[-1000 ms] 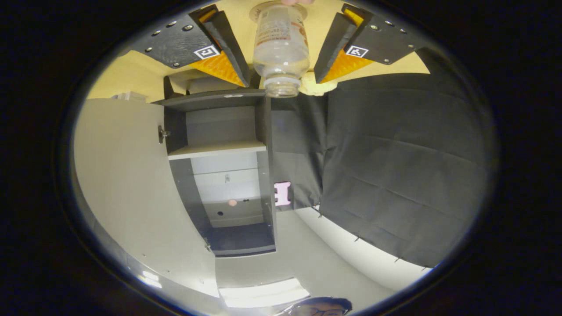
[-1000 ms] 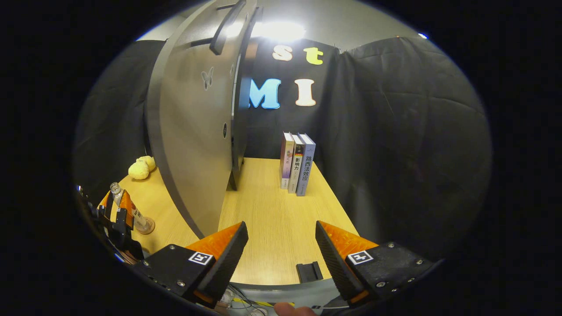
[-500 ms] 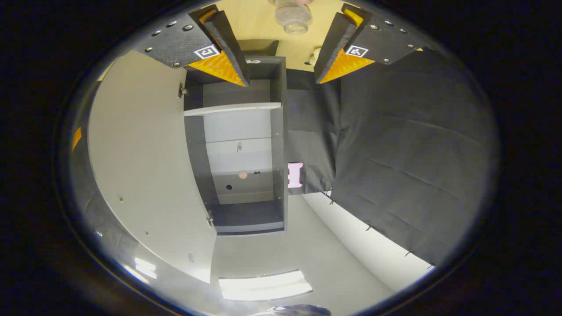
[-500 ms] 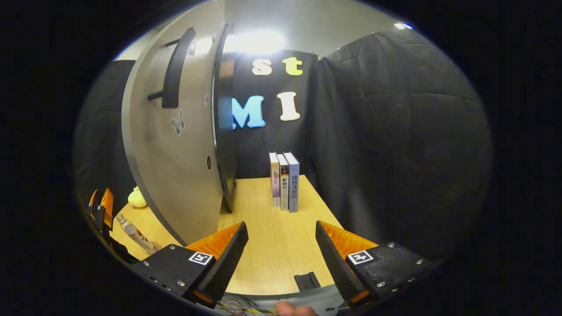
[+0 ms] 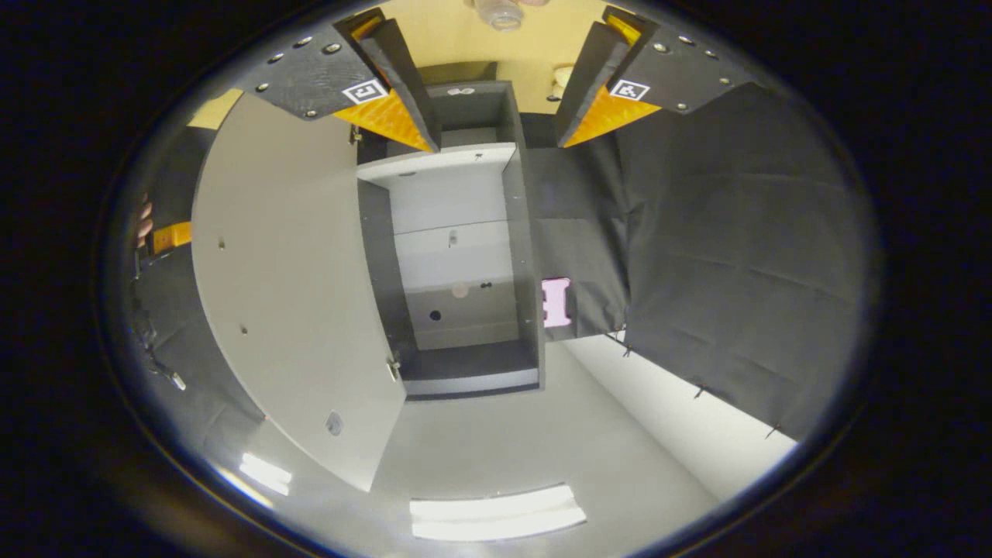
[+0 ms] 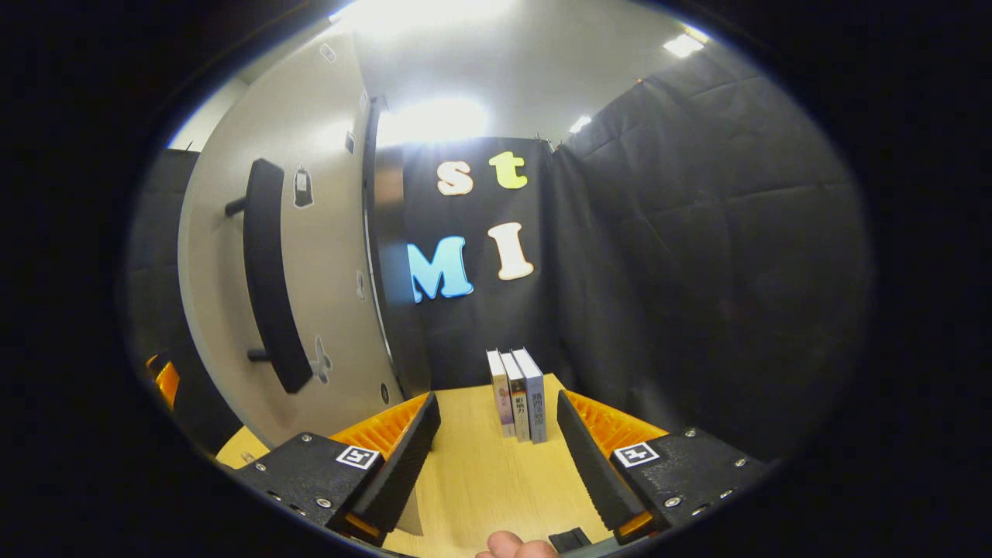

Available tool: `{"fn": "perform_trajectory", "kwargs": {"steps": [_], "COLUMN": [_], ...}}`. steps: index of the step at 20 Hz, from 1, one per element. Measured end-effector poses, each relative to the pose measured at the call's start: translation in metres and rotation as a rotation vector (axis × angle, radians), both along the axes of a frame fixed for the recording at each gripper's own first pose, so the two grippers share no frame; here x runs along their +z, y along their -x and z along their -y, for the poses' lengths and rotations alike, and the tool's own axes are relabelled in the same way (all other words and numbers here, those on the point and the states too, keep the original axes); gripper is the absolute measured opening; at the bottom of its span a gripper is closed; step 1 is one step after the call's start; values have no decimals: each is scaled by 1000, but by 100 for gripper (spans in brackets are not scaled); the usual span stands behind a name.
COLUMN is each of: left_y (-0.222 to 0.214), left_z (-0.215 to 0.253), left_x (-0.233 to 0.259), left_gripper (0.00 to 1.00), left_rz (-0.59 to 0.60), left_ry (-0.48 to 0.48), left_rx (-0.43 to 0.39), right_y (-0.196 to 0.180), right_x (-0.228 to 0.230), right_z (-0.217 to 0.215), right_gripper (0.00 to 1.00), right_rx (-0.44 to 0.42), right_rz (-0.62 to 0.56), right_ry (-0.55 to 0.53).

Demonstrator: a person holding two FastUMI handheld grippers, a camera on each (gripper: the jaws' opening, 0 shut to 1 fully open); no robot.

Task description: Open the cabinet door with the right hand, grasp the bottle in the cabinet with the left hand and place it on the coaster, then close the cabinet door with the right hand.

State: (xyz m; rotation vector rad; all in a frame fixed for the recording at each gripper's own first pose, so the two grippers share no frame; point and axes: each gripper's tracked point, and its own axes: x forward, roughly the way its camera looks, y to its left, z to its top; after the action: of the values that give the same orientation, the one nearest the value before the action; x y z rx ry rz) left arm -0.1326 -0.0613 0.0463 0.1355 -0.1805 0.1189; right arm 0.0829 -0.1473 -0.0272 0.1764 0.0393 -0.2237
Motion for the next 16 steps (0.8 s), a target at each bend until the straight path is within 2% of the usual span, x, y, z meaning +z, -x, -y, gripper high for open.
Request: {"fn": "perform_trajectory", "kwargs": {"steps": [5, 10, 11, 13, 14, 16], "left_y": [1, -1, -3, -6, -8, -11], "left_z": [11, -4, -8, -11, -16, -32], "left_x": [14, 13, 8, -5, -7, -17], "left_gripper": [86, 89, 88, 90, 88, 88], "left_rz": [-81, -126, -135, -165, -170, -197], "left_ry": [66, 45, 42, 67, 87, 125], "left_rx": [-70, -103, -108, -144, -153, -145], "right_y": [-12, -4, -5, -3, -2, -2], "right_x": [45, 55, 56, 59, 60, 58], "right_z": [-22, -27, -29, -38, -48, -74], "right_gripper": [94, 94, 93, 93, 93, 93], "right_rx": [14, -57, -63, -67, -64, -40], "right_rz": [90, 126, 123, 120, 123, 123], "right_ry": [-54, 15, 28, 52, 55, 59]}}
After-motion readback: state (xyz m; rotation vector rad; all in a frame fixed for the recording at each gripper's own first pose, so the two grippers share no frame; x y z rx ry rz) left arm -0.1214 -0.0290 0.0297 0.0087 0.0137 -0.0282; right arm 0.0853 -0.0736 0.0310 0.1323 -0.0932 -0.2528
